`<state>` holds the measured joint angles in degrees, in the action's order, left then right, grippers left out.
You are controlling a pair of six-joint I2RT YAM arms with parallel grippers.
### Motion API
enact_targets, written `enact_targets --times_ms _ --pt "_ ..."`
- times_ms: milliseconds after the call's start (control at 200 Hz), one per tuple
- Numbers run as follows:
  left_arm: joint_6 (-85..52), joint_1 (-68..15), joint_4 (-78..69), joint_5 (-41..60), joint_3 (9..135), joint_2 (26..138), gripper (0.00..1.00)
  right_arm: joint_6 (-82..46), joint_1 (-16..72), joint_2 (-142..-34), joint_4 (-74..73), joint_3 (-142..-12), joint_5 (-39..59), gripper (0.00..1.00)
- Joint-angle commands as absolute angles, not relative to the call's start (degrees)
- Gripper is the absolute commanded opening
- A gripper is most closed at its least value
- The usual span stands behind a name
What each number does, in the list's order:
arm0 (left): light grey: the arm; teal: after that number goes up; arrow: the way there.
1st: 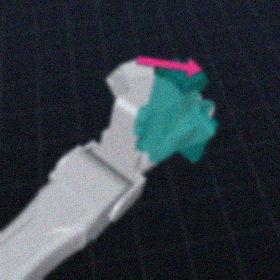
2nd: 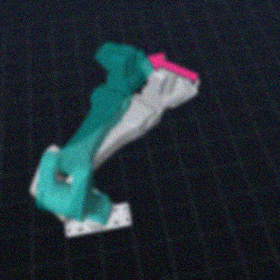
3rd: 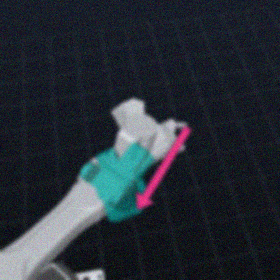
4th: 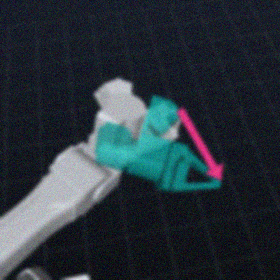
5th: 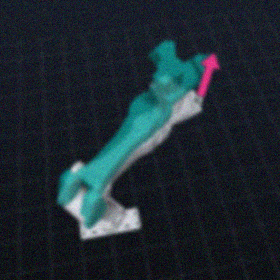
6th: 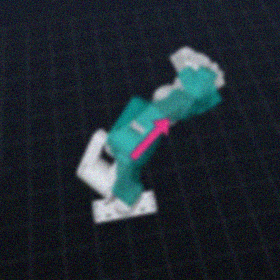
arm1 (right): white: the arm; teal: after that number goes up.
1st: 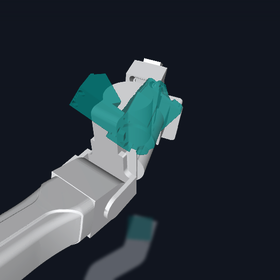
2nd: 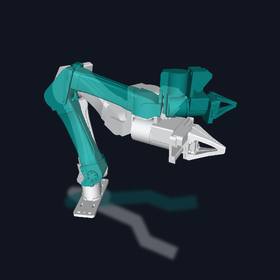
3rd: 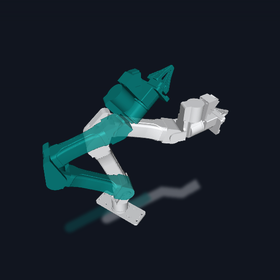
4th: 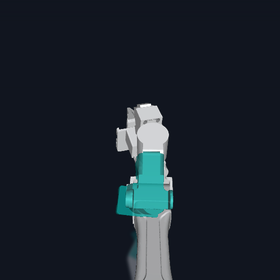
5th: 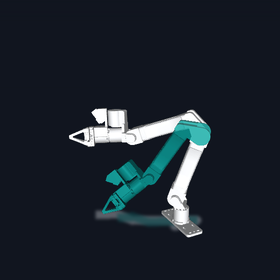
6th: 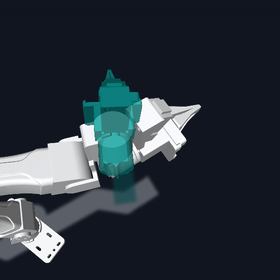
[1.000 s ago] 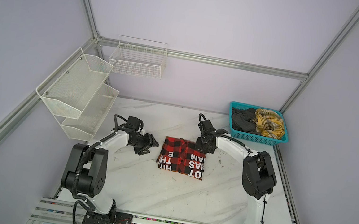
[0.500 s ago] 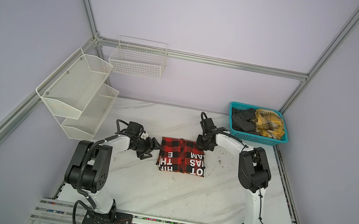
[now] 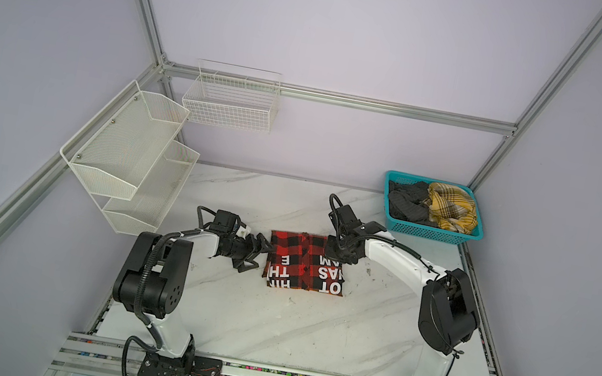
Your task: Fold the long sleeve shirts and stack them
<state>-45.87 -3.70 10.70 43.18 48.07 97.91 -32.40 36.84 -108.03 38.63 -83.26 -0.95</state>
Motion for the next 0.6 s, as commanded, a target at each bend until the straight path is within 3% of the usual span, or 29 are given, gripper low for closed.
enact_targets --times_ms 0,595 --pt "-47.97 -3.48 7.14 43.57 44.28 100.88 0.90 -35.05 36.12 -108.74 37.59 -79.90 -0.03 0.08" --pt "-52.64 -5.81 -2.51 43.22 41.57 110.01 0.89 -35.16 35.33 -113.74 34.45 -75.81 1.06 0.07"
